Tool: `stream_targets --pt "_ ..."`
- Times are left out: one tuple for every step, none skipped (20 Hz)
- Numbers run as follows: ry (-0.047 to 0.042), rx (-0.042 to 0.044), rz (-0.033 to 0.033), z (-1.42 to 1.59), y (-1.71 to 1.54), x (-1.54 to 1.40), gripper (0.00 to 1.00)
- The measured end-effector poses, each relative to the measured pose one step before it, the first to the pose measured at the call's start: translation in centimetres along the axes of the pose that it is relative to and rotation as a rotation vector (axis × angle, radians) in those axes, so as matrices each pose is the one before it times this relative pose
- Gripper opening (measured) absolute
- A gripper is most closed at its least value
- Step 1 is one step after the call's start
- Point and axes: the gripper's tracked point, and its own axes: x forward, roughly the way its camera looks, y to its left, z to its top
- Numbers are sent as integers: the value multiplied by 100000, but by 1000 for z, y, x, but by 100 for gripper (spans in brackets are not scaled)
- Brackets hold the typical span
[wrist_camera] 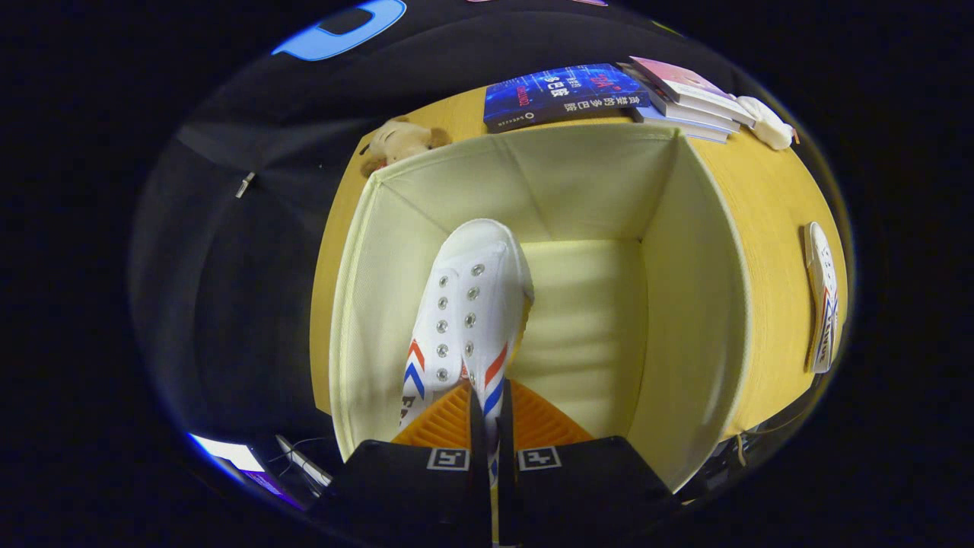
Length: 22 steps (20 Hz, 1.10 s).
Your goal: Open the storage box then place both shoes into the box .Put the left shoe in first, then the right shoe, with the right side of both shoes facing outward in a uniform manner.
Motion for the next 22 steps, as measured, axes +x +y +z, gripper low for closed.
stream_targets --pt "-845 -387 2185 92 572 51 14" --pt "-1199 -80 3249 328 964 -219 22" --pt "-2024 -836 873 444 330 -4 29" --pt "-1714 -1782 -107 560 7 -510 44" --pt "-1648 -2300 87 269 -1 -396 58" --pt "-1625 -1900 365 269 4 -500 72" --pt "-1705 -1305 682 244 32 -696 86" --pt "-1858 -776 1168 210 61 -836 99" --pt "-1941 -789 535 234 -174 -909 99" --pt "-2105 -827 350 425 -414 -1291 99" --pt "-2271 -977 82 347 -387 -1030 99" --pt "-2032 -1028 -244 410 -455 -1020 99" --pt "-2128 -1092 -493 364 -787 -1100 99" --pt "-2312 -1098 -866 500 -840 -1048 99" --pt "-2574 -1205 -1081 464 -1091 -1146 99" --pt "-1968 -838 -994 327 -1031 -943 99" --pt "-1925 -668 -1295 336 -1120 -916 99" --pt "-1706 -487 -1200 197 -1307 -831 99" --pt "-1566 -134 -1199 273 -1443 -804 99" --pt "-1252 196 -1392 298 -1522 -750 99" --pt "-1084 134 -1405 166 -1651 -632 99" --pt "-1029 273 -1567 221 -1969 -707 99"
